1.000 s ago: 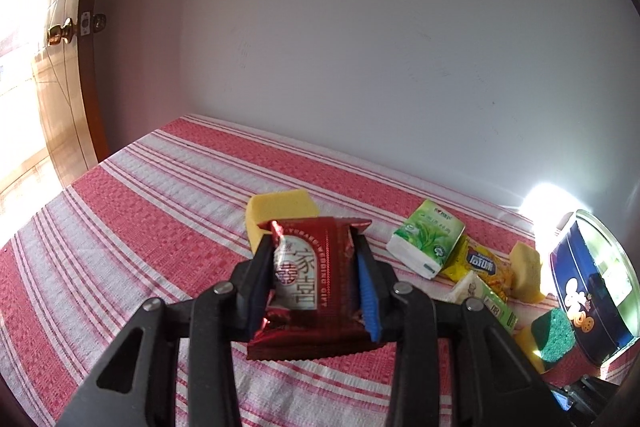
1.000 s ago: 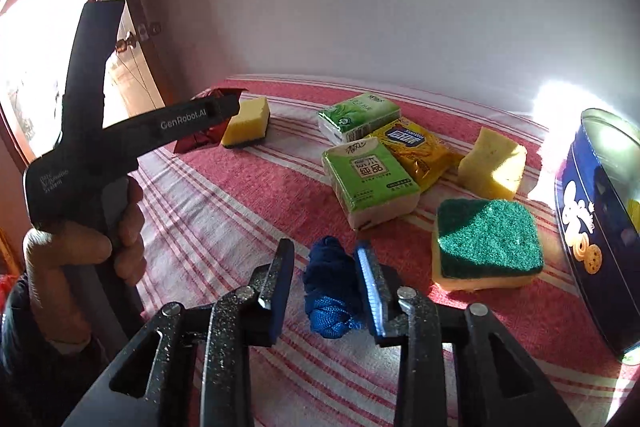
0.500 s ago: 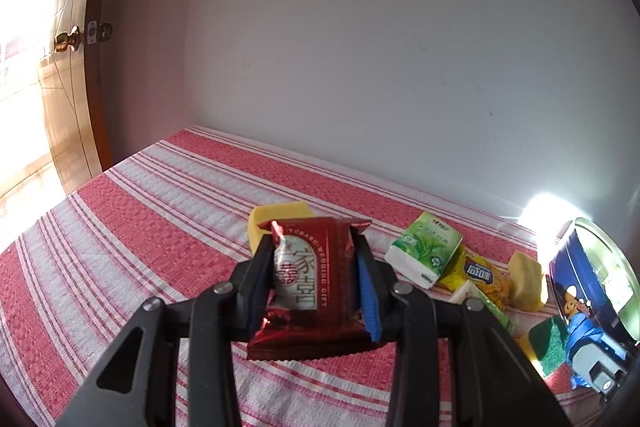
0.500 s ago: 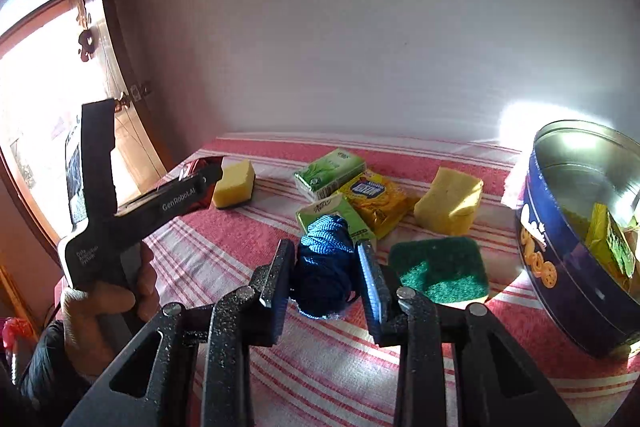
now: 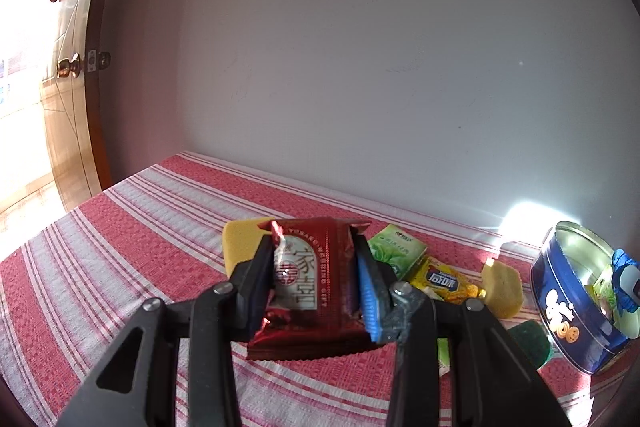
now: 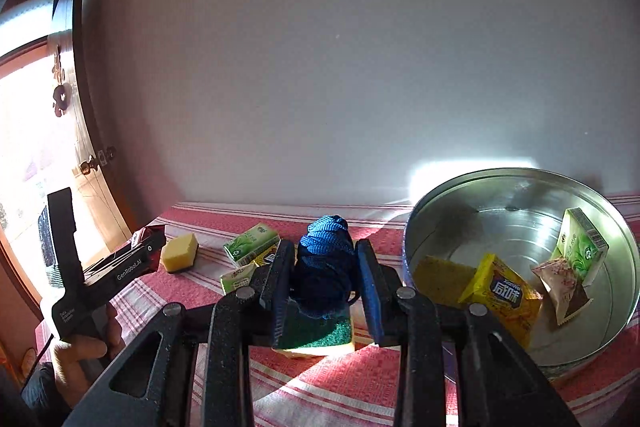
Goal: Organize objects
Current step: 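Carry the red snack pack and blue cloth over the blue tin with both tools, then open the left tool to drop the red pack while the right tool drops the blue cloth into the tin, then move both tools back toward the remaining items on the cloth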
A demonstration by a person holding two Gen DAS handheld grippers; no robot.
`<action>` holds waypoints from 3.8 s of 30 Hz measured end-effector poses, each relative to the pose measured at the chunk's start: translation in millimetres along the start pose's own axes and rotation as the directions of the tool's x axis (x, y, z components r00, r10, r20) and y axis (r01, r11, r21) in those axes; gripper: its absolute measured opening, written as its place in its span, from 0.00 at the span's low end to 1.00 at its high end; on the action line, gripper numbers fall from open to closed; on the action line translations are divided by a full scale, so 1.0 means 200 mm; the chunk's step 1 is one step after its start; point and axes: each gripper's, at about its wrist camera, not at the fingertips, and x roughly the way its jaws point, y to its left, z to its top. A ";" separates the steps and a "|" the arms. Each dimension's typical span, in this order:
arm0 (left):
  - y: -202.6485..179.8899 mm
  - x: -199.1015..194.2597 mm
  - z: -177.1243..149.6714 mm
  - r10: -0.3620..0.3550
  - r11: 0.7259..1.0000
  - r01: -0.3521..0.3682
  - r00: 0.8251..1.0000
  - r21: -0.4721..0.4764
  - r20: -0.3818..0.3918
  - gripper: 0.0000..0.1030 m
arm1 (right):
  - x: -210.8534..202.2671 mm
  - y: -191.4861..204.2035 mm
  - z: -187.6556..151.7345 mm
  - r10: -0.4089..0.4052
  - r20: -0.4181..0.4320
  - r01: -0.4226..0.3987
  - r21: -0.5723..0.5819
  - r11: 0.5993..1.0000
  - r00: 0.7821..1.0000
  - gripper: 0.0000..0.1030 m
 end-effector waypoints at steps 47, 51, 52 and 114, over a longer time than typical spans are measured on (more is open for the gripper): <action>-1.63 -0.07 -0.17 -0.342 0.877 0.392 0.916 0.279 -0.210 0.36 | -0.14 -1.07 0.14 -0.345 0.058 0.326 0.211 0.921 0.937 0.33; -1.68 0.01 -0.16 -0.305 0.883 0.380 0.911 0.275 -0.278 0.36 | -0.10 -1.09 0.12 -0.342 0.026 0.330 0.207 0.921 0.939 0.33; -1.68 0.02 -0.15 -0.301 0.884 0.380 0.909 0.273 -0.289 0.36 | -0.09 -1.09 0.12 -0.339 0.022 0.328 0.204 0.923 0.941 0.33; -0.95 -0.21 -0.24 0.006 0.951 -0.036 0.995 0.306 0.098 0.99 | -0.28 -0.90 0.00 -0.511 0.245 0.467 0.217 0.857 0.824 0.58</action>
